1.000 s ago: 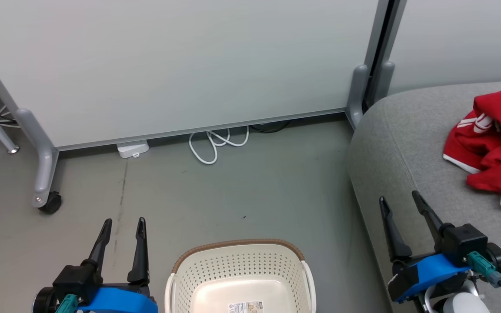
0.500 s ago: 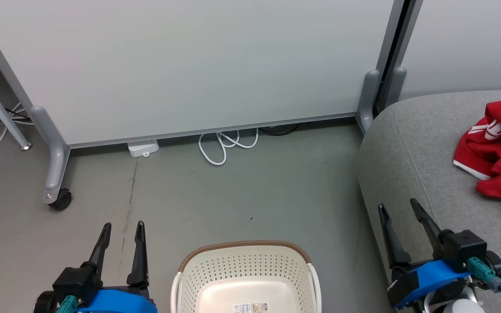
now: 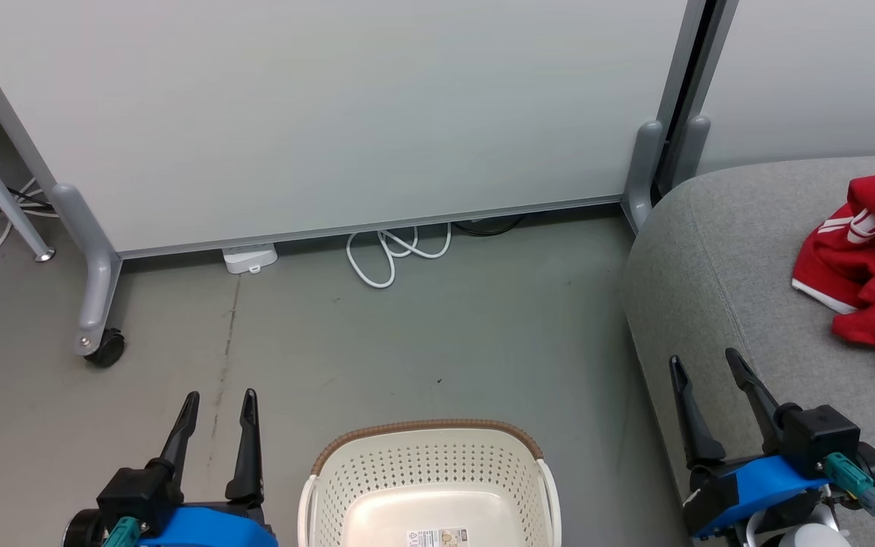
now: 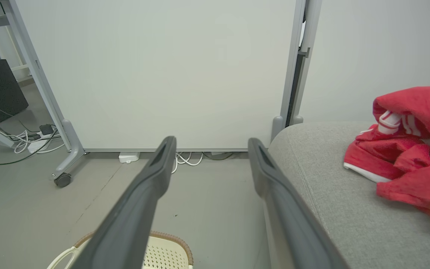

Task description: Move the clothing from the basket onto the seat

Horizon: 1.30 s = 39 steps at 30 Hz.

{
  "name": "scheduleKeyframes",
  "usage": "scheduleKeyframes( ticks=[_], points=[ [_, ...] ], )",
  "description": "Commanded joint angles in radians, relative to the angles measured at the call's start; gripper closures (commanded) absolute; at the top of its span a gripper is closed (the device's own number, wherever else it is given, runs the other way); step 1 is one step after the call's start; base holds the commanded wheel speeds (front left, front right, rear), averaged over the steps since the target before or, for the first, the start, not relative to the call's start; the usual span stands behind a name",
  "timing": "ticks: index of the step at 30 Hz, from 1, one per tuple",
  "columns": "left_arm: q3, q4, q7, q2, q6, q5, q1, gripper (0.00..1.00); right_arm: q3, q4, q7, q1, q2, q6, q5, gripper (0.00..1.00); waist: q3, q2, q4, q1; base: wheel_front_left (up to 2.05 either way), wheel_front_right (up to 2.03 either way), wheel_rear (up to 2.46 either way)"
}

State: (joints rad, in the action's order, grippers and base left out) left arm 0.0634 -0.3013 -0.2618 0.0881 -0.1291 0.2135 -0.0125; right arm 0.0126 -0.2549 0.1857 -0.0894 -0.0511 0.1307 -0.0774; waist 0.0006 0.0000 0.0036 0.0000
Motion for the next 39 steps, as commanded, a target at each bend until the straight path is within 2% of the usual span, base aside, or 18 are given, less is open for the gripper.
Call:
scheduleKeyframes(
  ticks=[1,12,13,19,39],
  points=[
    [0.001,-0.002,-0.005,0.007,-0.001,0.005,0.001,0.0,0.001,0.002,0.002,-0.007,0.001,0.0,0.002,0.0,0.001,0.0,0.0,0.0,0.0,0.0,0.0],
    [0.014,-0.007,-0.005,0.011,-0.001,0.012,0.004,0.0,-0.004,0.002,-0.006,-0.008,0.001,0.0,-0.01,0.0,0.001,0.0,0.0,0.0,0.0,0.0,0.0],
    [0.014,-0.013,0.002,0.003,0.0,0.01,0.002,1.0,-0.003,-0.009,-0.006,0.001,0.0,0.0,-0.007,1.0,0.001,0.0,0.0,0.0,0.0,0.0,0.0],
    [0.013,-0.046,0.012,-0.007,0.0,0.035,0.025,1.0,0.002,-0.05,-0.018,0.014,0.002,0.0,-0.032,1.0,0.001,0.0,0.0,0.0,0.0,0.0,0.0],
    [-0.037,-0.018,0.106,-0.015,0.0,0.387,-0.01,1.0,0.026,-0.03,-0.089,0.006,0.001,0.0,-0.422,1.0,0.001,0.0,-0.001,0.0,0.0,0.0,0.0]
  ],
)
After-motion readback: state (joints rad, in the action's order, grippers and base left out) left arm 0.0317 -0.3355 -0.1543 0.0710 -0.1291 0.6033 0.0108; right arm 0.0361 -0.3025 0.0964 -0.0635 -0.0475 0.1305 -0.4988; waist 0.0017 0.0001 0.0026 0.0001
